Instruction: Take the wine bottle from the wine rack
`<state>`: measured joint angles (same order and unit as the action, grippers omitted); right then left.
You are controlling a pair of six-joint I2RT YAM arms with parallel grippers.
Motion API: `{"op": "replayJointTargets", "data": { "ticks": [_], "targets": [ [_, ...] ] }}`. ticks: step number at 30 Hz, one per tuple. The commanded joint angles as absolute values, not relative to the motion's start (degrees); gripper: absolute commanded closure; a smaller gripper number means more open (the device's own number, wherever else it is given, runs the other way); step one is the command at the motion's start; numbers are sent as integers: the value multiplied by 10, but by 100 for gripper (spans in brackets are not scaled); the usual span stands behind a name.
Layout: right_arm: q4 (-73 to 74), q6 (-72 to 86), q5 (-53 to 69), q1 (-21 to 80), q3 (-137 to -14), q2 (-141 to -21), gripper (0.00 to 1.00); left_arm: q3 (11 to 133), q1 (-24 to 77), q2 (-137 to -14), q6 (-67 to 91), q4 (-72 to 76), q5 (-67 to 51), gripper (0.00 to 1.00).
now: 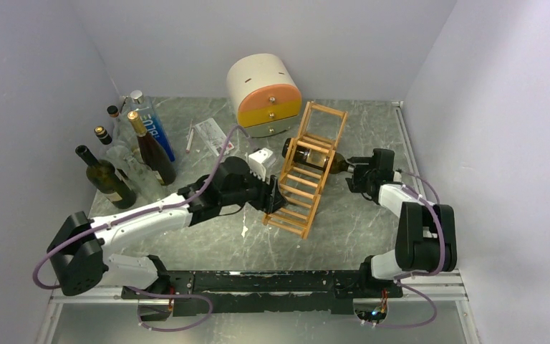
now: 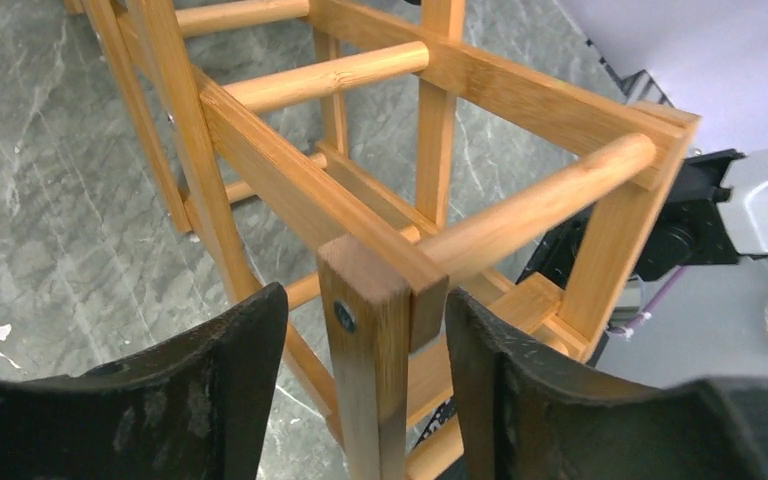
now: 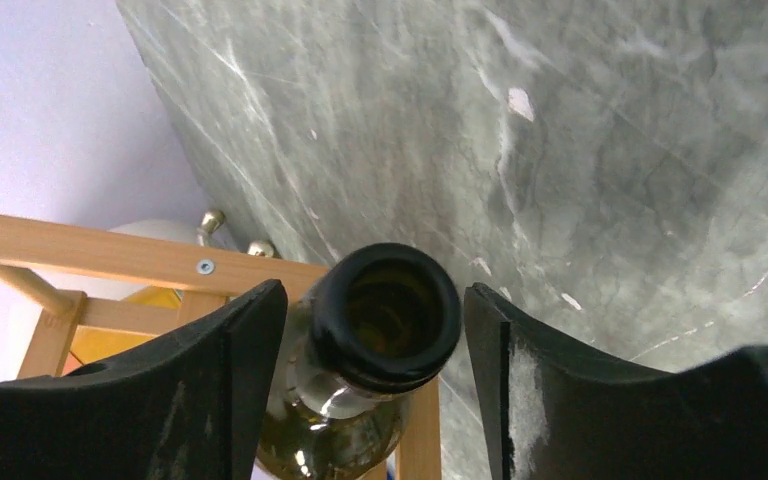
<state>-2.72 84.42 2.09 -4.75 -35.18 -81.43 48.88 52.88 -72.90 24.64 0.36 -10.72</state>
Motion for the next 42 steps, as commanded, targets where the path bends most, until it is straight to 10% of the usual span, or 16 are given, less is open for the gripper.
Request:
{"op": "replayJointTargets", "data": {
  "ticks": [1, 17, 33, 42],
  "targets": [
    [-76, 938, -7, -27, -334, -827, 34, 521, 560, -745, 281, 1, -18, 41],
    [-122, 1077, -59, -84, -184, -695, 91, 492, 628, -722, 400, -31, 244, 93],
    [106, 737, -128, -296, -289, -458, 100, 514, 659, -757, 410, -44, 276, 91],
    [35, 349, -51, -244, -448, -493, 100, 520, 661, -744, 392, -45, 245, 44]
  ]
}}
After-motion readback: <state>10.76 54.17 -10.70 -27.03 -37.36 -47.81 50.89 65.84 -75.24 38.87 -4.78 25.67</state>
